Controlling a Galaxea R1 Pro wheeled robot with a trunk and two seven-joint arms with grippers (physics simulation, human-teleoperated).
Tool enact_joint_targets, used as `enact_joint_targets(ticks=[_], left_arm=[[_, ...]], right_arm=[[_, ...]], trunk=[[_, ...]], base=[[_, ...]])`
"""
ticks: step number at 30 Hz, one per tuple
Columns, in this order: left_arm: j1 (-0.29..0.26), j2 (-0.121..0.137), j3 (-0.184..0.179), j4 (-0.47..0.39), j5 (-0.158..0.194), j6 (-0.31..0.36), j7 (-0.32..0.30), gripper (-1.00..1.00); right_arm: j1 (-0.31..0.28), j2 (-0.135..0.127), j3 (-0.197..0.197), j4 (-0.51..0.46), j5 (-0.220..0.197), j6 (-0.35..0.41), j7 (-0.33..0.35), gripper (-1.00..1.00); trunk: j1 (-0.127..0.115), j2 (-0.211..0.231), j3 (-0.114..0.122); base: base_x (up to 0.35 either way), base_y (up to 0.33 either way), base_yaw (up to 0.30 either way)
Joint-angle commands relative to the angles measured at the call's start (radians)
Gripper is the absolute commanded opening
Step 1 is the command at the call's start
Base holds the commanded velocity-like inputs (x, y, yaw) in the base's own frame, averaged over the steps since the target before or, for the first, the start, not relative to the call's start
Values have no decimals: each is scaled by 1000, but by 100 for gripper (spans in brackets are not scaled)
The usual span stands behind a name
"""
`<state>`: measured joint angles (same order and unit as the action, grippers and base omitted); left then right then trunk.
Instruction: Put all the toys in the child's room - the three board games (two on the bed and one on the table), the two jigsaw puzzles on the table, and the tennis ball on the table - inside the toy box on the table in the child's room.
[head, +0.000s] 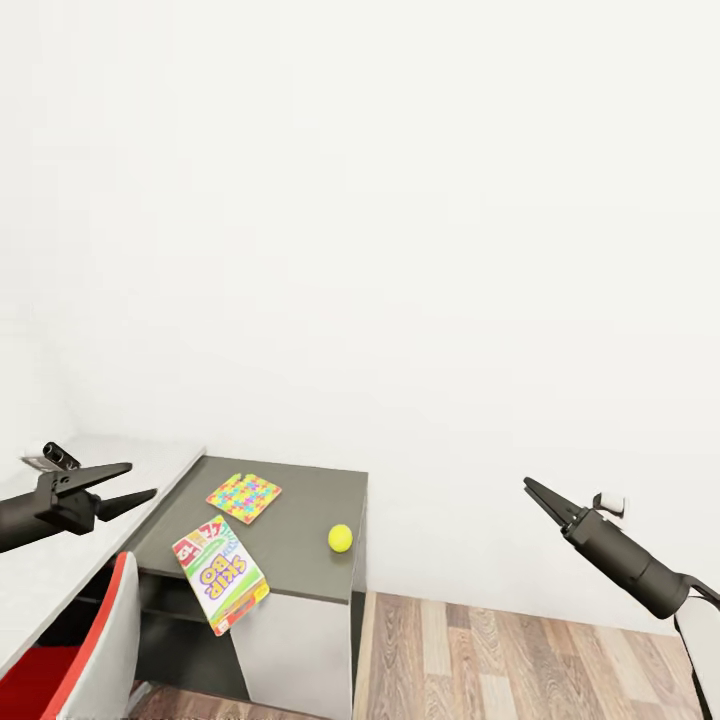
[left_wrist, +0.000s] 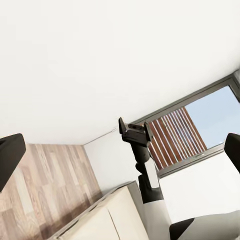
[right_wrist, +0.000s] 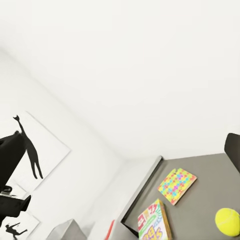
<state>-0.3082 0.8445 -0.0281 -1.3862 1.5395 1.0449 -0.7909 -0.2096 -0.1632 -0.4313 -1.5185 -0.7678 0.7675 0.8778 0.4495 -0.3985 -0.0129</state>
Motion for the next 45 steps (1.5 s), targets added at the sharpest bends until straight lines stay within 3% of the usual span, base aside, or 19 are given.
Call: enact_joint_targets(ticks=[1,10,16,23,27,45], left_arm=[[-2,1,-2,1,-1,2,-5,100],[-2,1,-2,1,0,2,-6,100],[14,-33,3,-26,-14,-9,-28,100],[13,-73,-4,-28,-50,-8,-27,100],[12,-86,-3,-28,-53,-8,-27,100],[12,-87,-2,-28,-55,-8,-27,100]], right_arm=[[-1,0,-1,0,-3,6,1,100],[-1,1,0,1,-3,6,0,100],[13,33,17,-33,-1,14,34,100],[12,73,57,-11,-2,35,32,100],[12,95,74,-9,-2,37,32,100],[12,97,75,-8,-2,38,33,100]], trunk=[[1,-2,0],[1,-2,2],[1,-2,2],[1,-2,2],[1,-2,2],[1,-2,2]], base=[[-15,72,174],[-5,22,60],[0,0,0],[0,0,0],[0,0,0],[-40,13,0]])
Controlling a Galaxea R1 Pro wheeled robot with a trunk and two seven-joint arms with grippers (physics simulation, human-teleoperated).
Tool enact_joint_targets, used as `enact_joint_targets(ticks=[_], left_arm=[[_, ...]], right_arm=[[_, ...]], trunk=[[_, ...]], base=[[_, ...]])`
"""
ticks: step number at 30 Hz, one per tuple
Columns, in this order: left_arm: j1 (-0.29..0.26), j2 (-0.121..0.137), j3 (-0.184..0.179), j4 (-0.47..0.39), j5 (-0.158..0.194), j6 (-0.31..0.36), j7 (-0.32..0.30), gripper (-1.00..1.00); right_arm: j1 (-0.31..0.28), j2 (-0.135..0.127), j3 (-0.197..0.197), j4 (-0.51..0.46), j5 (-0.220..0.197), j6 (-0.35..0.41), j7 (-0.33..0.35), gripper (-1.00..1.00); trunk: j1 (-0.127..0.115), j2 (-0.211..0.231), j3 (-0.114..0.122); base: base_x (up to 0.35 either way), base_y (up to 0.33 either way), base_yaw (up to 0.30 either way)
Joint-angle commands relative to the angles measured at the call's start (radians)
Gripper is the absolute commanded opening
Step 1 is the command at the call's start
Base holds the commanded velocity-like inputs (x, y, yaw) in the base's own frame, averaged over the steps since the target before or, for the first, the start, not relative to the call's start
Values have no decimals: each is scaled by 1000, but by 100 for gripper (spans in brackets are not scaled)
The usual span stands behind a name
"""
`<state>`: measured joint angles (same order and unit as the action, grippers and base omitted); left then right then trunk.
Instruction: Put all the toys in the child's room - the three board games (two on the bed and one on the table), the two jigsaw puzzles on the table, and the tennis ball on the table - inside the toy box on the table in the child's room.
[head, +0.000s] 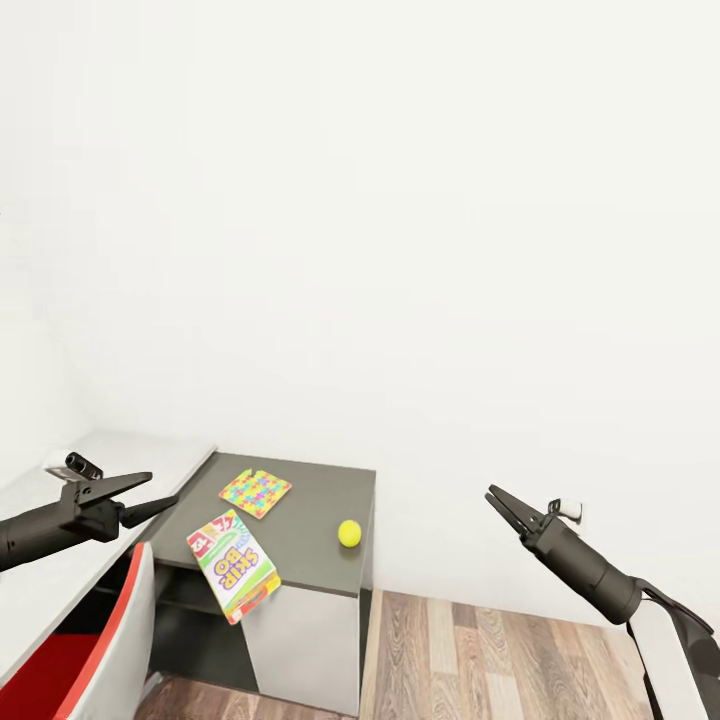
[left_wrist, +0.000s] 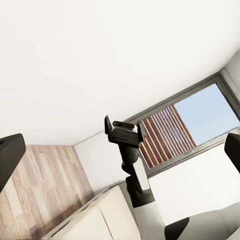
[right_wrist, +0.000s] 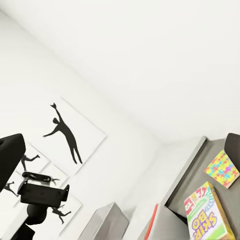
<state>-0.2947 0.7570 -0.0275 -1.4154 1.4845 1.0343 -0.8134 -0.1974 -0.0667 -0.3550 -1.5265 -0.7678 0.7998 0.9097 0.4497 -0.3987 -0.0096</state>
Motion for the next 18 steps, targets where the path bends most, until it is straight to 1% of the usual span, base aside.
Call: enact_joint_targets(ticks=[1,10,18], left_arm=[[-1,1,-2,1,0,3,-4,100],[-1,0,-3,1,0,3,-4,100],[-1,0,-3,1,0,3,-4,100]], right_arm=[[0,0,-1,0,-2,5,1,100],[0,1,-1,0,-2,5,2,100],[0,1,0,0,-2,5,-1,100]], trunk=[[0,-1,-1],[0,-1,-1],[0,-1,-1]], base=[[-78,17,0],[-34,9,0],[-154,109,0]])
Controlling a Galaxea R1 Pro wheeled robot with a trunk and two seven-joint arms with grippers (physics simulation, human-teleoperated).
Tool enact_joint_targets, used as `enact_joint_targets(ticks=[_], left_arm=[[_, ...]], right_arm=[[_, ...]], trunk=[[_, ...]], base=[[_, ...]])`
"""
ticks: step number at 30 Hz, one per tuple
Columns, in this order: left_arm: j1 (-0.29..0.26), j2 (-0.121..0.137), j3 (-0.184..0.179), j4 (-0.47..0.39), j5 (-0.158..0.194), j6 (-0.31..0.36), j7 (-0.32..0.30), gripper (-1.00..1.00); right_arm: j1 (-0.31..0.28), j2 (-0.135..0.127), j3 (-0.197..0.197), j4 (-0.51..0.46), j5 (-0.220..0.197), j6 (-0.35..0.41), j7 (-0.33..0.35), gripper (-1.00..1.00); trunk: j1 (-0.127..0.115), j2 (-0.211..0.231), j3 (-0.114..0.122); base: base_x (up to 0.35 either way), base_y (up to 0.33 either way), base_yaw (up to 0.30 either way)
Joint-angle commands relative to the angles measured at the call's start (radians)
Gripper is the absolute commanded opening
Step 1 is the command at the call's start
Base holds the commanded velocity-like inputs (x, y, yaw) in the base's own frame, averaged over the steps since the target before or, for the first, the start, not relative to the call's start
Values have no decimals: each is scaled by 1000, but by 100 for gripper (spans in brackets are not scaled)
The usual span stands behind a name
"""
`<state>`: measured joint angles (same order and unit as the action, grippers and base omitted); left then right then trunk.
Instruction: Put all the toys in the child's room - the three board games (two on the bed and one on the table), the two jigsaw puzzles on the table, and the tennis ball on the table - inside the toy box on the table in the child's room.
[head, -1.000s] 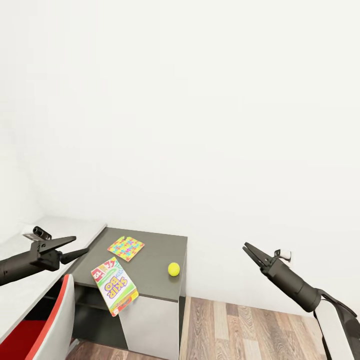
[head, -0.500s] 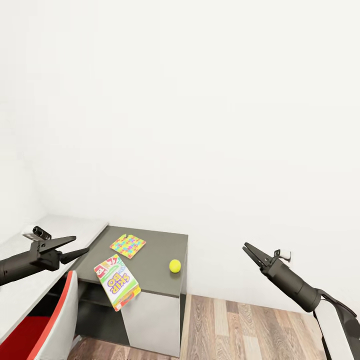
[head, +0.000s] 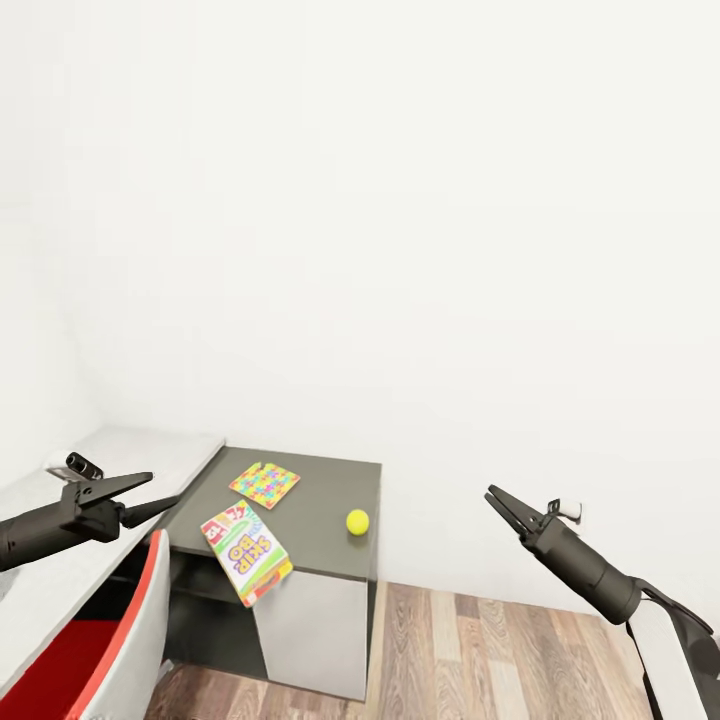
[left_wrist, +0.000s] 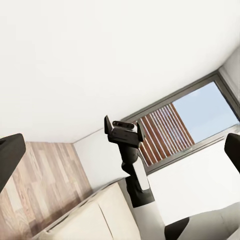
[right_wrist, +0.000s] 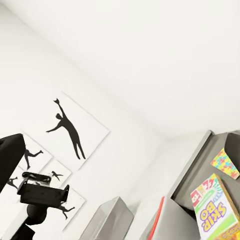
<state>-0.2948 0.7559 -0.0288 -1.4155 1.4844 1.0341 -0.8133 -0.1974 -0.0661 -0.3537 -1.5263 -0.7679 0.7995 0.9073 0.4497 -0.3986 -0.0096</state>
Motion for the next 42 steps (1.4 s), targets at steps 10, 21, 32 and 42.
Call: enact_joint_targets(ticks=[10,21,32,42], left_arm=[[-1,0,-1,1,0,3,-3,100],[-1,0,-3,1,0,-1,-3,100],[-1,0,-3,1,-1,-2,-1,100],[-1,-1,-3,1,-1,-3,0,100]], right_arm=[[-5,0,32,50,3,8,-12,100],[-40,20,38,144,-3,128,-246,100],[-188,57,30,505,-13,236,-358,100],[-275,60,29,781,-18,230,-379,100]], trunk=[[0,-1,-1],[0,-1,-1],[0,-1,-1],[0,-1,-1]], base=[[-31,19,0],[-1,0,0],[0,0,0],[0,0,0]])
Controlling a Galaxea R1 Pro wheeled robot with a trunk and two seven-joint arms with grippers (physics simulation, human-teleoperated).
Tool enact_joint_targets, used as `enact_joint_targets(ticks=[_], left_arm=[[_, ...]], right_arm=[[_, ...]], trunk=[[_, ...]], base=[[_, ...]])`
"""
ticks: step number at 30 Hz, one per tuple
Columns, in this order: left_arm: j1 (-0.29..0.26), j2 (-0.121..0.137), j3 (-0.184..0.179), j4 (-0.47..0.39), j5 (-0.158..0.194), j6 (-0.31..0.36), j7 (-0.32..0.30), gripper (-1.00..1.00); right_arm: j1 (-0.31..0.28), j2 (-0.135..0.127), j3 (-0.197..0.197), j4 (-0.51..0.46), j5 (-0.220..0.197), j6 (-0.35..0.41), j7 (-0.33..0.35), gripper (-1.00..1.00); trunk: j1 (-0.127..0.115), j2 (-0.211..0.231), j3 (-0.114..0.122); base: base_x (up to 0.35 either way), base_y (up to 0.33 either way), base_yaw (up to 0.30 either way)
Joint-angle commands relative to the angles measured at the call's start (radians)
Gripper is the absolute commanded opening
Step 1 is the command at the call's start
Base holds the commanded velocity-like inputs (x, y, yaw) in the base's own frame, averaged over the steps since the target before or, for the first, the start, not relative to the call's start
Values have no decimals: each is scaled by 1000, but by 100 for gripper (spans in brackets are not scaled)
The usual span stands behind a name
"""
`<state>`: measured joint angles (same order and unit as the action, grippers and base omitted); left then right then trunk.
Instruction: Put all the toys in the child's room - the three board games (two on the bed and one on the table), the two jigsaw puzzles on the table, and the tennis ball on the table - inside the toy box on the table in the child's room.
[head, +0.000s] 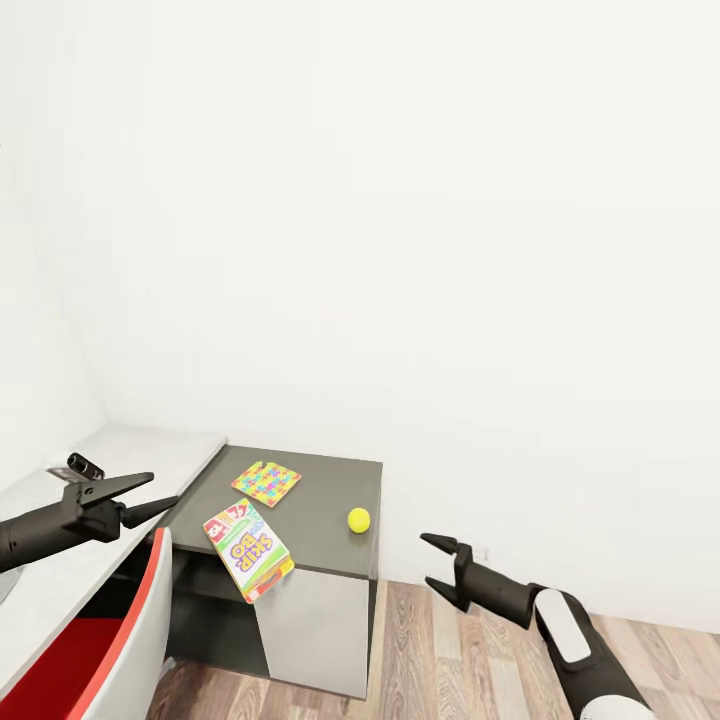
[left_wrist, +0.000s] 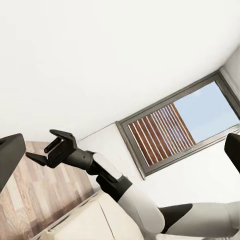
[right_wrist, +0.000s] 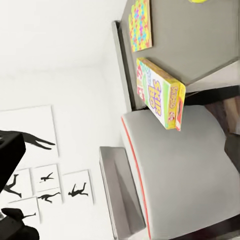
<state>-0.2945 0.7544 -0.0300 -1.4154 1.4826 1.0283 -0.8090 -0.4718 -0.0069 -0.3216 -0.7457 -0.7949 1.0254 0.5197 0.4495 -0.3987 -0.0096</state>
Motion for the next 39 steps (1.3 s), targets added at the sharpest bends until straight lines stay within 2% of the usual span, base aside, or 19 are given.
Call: enact_joint_targets(ticks=[1,8,22,39], left_arm=[[-1,1,-2,1,1,3,-4,100],[-1,-1,-2,1,1,3,-3,100],[-2,-1,-2,1,1,-4,-3,100],[-1,-1,3,1,-1,-4,-3,100]], right_arm=[[-9,1,-4,18,8,4,3,100],[-20,0,-9,41,7,4,-7,100],[-21,-1,-74,43,3,-29,-3,100],[-21,1,-76,43,3,-35,-7,100]], trunk=[[0,-1,-1],[0,-1,-1],[0,-1,0],[0,-1,17]], base=[[-5,0,0],[-129,-9,0],[-57,-27,14],[0,0,159]])
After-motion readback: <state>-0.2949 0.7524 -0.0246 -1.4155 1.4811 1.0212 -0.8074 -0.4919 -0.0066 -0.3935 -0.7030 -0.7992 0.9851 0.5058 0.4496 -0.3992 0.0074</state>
